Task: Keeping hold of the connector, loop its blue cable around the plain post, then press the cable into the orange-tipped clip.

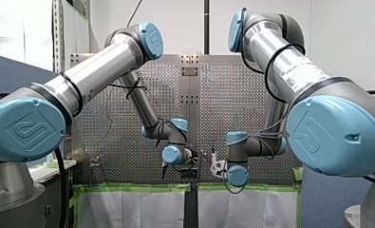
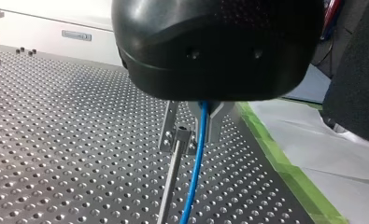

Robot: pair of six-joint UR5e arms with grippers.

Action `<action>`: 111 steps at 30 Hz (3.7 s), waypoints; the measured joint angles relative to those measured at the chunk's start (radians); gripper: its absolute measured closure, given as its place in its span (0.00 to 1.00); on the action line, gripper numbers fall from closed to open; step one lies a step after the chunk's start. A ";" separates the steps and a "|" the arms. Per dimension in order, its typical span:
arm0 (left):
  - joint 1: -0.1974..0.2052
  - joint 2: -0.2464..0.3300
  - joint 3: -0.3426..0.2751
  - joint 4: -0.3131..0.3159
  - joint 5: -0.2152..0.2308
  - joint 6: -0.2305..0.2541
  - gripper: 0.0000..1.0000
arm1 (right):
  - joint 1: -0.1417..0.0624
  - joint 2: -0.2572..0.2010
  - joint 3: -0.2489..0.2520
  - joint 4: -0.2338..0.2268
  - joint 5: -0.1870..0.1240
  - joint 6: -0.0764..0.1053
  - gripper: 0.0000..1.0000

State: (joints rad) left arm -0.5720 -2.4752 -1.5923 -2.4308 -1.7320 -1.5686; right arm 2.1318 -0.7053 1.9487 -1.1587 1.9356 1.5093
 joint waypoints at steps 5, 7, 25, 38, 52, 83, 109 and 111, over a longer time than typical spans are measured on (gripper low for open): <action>-0.020 -0.006 -0.001 0.023 -0.020 -0.023 1.00 | -0.013 0.013 -0.021 0.003 -0.002 0.025 1.00; -0.025 -0.010 -0.001 0.037 -0.027 -0.038 1.00 | -0.018 0.030 -0.039 0.015 -0.003 0.031 1.00; -0.021 -0.062 0.022 0.051 -0.066 -0.122 1.00 | -0.032 0.098 -0.160 0.135 -0.006 0.029 1.00; -0.008 -0.078 0.058 0.059 -0.093 -0.123 1.00 | -0.032 0.098 -0.167 0.114 -0.031 -0.001 1.00; -0.006 -0.035 0.064 0.037 -0.104 -0.103 1.00 | -0.037 0.084 -0.177 0.112 -0.047 0.006 1.00; 0.088 -0.077 0.172 -0.002 0.046 -0.235 1.00 | -0.118 0.081 -0.305 0.182 -0.123 0.034 1.00; 0.148 -0.077 0.249 -0.075 0.081 -0.228 1.00 | -0.183 0.081 -0.388 0.253 -0.166 0.033 1.00; 0.148 -0.077 0.249 -0.084 0.080 -0.218 1.00 | -0.184 0.082 -0.388 0.254 -0.166 0.032 1.00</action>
State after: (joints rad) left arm -0.4240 -2.5519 -1.3435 -2.5147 -1.6519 -1.7864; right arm 1.9476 -0.6237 1.5602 -0.9050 1.7693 1.5413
